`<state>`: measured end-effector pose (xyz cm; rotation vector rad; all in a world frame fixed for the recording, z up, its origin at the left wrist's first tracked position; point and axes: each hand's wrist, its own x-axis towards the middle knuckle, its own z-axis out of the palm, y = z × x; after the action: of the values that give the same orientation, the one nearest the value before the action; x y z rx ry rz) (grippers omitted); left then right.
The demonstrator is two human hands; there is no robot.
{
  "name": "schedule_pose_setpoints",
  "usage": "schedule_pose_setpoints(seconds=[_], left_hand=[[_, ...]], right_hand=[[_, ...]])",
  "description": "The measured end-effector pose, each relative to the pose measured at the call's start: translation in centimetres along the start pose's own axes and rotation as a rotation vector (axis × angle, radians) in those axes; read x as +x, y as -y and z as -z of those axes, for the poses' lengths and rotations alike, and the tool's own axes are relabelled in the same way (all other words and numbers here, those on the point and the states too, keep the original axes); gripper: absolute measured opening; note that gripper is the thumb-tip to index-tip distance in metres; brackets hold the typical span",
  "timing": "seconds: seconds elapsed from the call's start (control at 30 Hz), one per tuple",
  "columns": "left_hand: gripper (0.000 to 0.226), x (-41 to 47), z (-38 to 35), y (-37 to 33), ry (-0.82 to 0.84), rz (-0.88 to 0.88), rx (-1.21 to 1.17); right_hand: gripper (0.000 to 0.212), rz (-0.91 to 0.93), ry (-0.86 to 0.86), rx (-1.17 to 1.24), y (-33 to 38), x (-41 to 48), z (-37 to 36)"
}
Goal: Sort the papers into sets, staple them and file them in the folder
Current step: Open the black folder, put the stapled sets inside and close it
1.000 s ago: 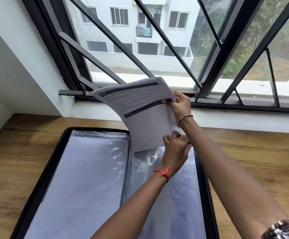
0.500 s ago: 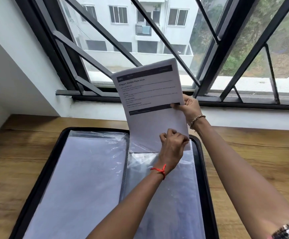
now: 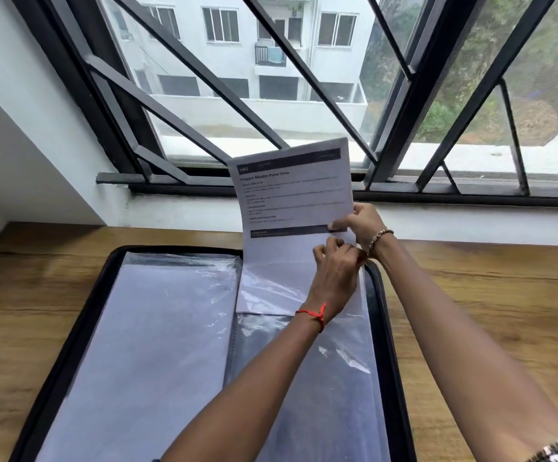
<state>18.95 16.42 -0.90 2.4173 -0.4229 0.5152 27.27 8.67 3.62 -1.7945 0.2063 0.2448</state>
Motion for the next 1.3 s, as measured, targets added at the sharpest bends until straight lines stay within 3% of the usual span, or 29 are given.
schedule_pose_setpoints(seconds=[0.23,0.33,0.4,0.47,0.53,0.6,0.77,0.9,0.97,1.0,1.07,1.1,1.2,1.27,1.3], left_hand=[[0.016,-0.8,0.1,0.5,0.041,-0.047,0.04],[0.033,-3.2,1.2,0.7,0.056,-0.031,0.133],[0.047,-5.5,1.8,1.7,0.099,0.039,0.27],[0.061,-8.1,2.5,3.1,0.168,0.107,0.37],[0.071,-10.4,3.1,4.4,0.234,0.132,0.389],[0.076,-11.7,3.5,5.3,0.297,0.15,0.41],[0.077,-12.1,3.4,6.1,0.368,0.223,0.415],[0.078,-11.9,3.3,5.7,0.342,0.24,0.379],[0.078,-11.8,3.2,5.7,0.333,0.247,0.371],[0.078,-11.8,3.2,5.7,0.337,0.249,0.371],[0.078,-11.8,3.1,5.8,0.348,0.255,0.374],[0.078,-11.9,3.1,5.9,0.349,0.257,0.378],[0.077,-12.0,3.1,5.9,0.34,0.254,0.375],[0.077,-12.0,3.2,5.7,0.323,0.257,0.372],[0.077,-11.9,3.2,5.7,0.316,0.258,0.371]], right_hand=[[0.015,-0.278,0.217,-0.284,-2.3,0.1,1.9],[0.024,-0.292,0.298,-0.299,-2.5,0.1,2.1],[0.031,-0.26,0.235,-0.246,-2.3,0.1,1.8],[0.038,-0.203,0.026,-0.178,-2.4,0.4,1.2],[0.036,-0.147,-0.161,-0.156,-2.5,0.8,0.5],[0.031,-0.111,-0.242,-0.215,-2.7,0.8,-0.3],[0.029,-0.101,-0.271,-0.326,-2.6,0.1,-0.6],[0.027,-0.176,-0.151,-0.334,-3.2,0.1,0.3],[0.014,-0.227,-0.112,-0.343,-3.4,-0.3,0.5],[0.002,-0.239,-0.09,-0.37,-3.2,-0.6,0.7],[0.031,-0.285,-0.064,-0.455,-2.8,-1.0,1.0],[0.031,-0.316,-0.05,-0.48,-2.6,-1.2,1.2],[0.014,-0.426,0.051,-0.58,-1.6,-1.5,0.9],[0.007,-0.363,0.039,-0.876,-0.7,-1.7,-0.1],[0.021,-0.269,-0.021,-1.04,-0.7,-1.5,-0.8]])
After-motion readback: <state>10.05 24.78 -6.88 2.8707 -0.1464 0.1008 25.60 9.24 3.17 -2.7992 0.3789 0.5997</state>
